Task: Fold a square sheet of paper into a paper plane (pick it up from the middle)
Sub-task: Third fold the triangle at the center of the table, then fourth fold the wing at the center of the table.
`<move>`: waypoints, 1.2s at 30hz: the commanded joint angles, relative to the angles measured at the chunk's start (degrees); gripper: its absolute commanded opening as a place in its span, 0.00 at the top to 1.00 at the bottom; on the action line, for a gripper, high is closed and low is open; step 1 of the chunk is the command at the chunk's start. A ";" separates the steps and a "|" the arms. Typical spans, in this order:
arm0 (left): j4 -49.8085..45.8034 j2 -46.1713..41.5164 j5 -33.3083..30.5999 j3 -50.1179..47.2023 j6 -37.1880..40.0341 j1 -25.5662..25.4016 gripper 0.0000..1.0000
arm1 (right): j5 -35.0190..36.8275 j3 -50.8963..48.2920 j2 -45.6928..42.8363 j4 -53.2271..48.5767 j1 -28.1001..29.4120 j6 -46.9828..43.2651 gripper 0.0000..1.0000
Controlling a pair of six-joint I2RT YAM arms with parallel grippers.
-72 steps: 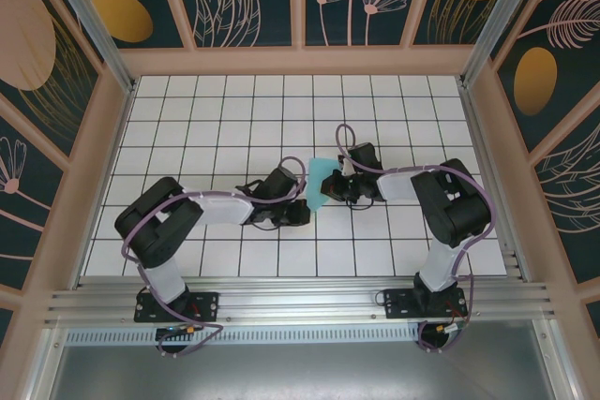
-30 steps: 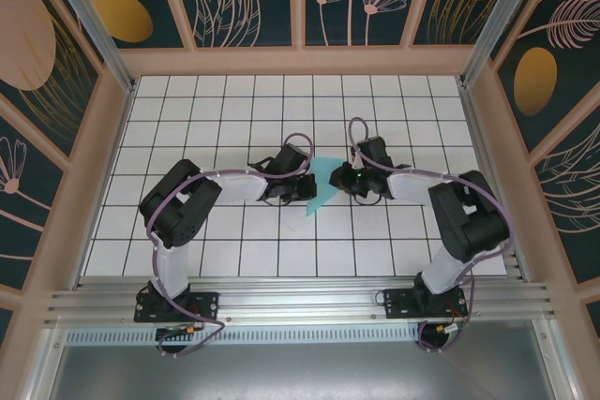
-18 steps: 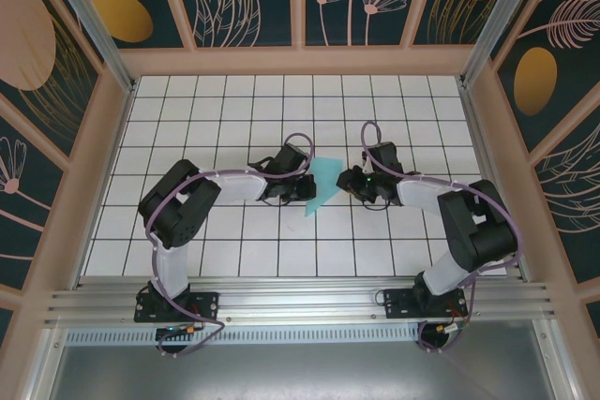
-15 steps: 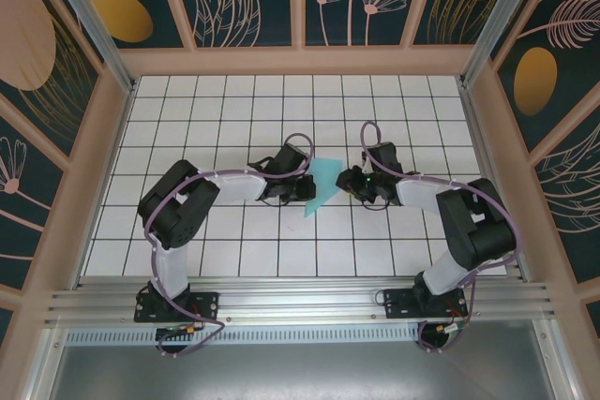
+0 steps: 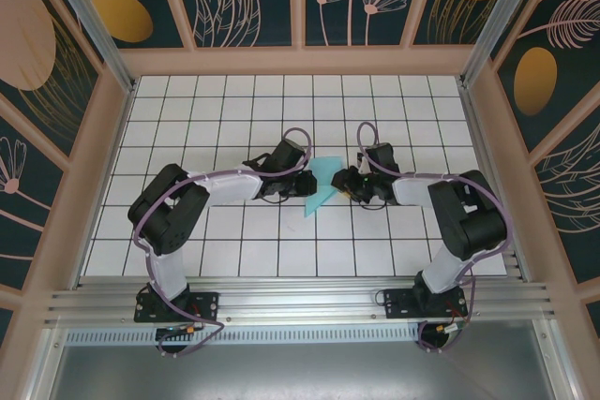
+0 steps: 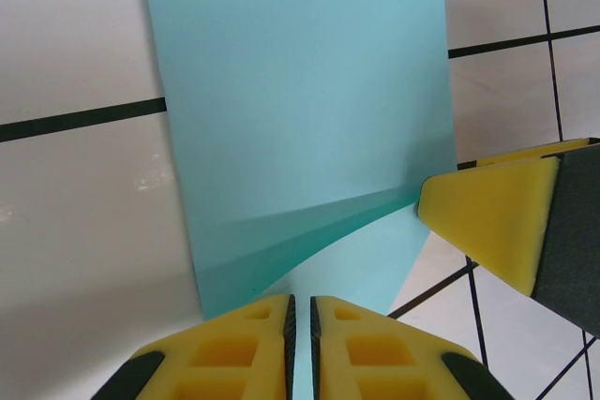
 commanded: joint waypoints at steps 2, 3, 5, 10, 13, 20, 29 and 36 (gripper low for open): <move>-1.82 -0.72 -1.56 0.08 1.19 0.12 0.84 | -4.35 -0.75 1.03 5.44 -0.23 0.57 0.63; -1.89 -0.65 -1.65 0.12 1.17 0.07 0.85 | -4.36 -0.66 1.08 5.49 -0.16 0.27 0.63; -2.16 -0.37 -2.07 0.16 1.19 0.07 0.85 | -4.83 -0.60 1.17 5.93 -0.16 -0.92 0.64; -1.87 0.78 -2.49 0.29 1.05 0.07 0.85 | -7.13 0.21 2.33 5.79 -0.16 -4.93 0.64; -1.95 1.65 -2.83 0.77 1.10 0.07 0.86 | -7.47 1.31 3.34 4.08 -0.09 -7.47 0.64; -1.96 3.28 -2.94 1.45 1.46 0.07 0.86 | -8.91 2.52 4.62 4.38 -0.13 -10.56 0.68; -2.06 3.01 -3.21 1.92 1.96 0.12 0.84 | -9.62 4.78 7.04 1.88 -0.11 -12.99 0.79; 2.15 -3.39 -2.40 -2.27 3.08 0.06 0.69 | -7.19 3.86 5.69 3.17 0.57 -8.32 0.90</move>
